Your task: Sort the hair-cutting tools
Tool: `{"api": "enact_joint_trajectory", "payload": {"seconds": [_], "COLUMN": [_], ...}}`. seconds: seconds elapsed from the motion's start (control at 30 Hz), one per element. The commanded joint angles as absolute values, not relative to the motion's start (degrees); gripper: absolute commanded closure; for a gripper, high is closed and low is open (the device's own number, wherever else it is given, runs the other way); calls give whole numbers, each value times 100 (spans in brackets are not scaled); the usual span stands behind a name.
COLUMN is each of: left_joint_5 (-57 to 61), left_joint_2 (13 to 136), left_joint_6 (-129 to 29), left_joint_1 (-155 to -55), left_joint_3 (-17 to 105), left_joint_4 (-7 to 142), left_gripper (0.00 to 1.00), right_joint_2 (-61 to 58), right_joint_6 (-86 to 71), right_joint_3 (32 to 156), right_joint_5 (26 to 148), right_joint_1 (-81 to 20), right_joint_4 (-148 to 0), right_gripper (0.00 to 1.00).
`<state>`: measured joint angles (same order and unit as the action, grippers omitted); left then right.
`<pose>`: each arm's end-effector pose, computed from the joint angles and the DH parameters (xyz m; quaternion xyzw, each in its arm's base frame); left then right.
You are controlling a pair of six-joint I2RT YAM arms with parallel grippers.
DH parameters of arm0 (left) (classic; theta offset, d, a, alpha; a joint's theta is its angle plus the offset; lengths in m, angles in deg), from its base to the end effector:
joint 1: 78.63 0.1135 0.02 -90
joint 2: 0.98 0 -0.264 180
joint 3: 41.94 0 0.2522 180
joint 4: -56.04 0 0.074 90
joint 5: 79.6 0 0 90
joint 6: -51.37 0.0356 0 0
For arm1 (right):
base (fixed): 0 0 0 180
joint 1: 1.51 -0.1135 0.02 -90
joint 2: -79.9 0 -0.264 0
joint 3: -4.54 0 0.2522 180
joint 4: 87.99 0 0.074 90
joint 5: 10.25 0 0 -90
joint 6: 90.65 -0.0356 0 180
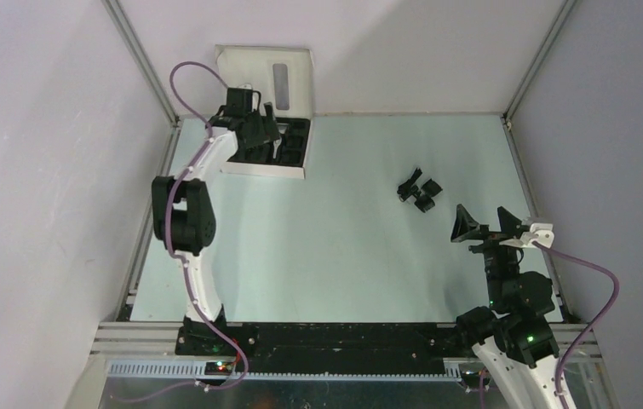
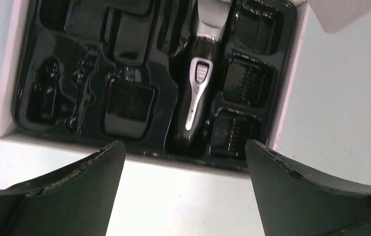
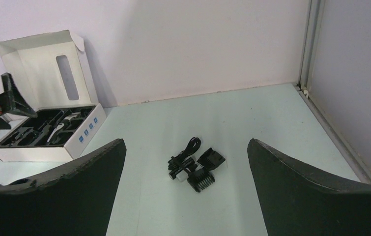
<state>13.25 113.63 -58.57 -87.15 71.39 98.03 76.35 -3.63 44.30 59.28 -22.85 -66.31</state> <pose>0.4570 -0.0667 0.2728 -0.1011 0.9122 -0.0753 0.3899 0.0641 0.0117 0.3058 0.0426 0.6170 0.0576 0.7837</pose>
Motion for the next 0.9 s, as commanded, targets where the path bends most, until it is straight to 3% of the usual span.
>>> {"api": "enact_joint_trajectory", "payload": {"seconds": [0.0,0.17,0.37,0.87], "left_joint_5": [1516,1357,1126,635], "left_joint_2": [11810,12460,12766,12072], "left_joint_6": [-5604,-5679,-6089,-6908], "left_joint_1": [-8704,-8705,-8707,-8748], "left_joint_3": [7829,8553,8611,7142], "left_joint_4": [9909,10183,10322,9844], "left_gripper": [0,0,0,0], "right_joint_2": [7526,7455,7419,7479], "right_joint_6": [-293,-281,-268,-259], "right_joint_3": [4502,4502,4502,4502], "right_joint_5": [5960,5972,5956,5915], "right_joint_1": [-2329,-2347,-2348,-2365], "right_joint_4": [-6730,-6718,-6705,-6716], "right_gripper": [1,1,1,1]}}
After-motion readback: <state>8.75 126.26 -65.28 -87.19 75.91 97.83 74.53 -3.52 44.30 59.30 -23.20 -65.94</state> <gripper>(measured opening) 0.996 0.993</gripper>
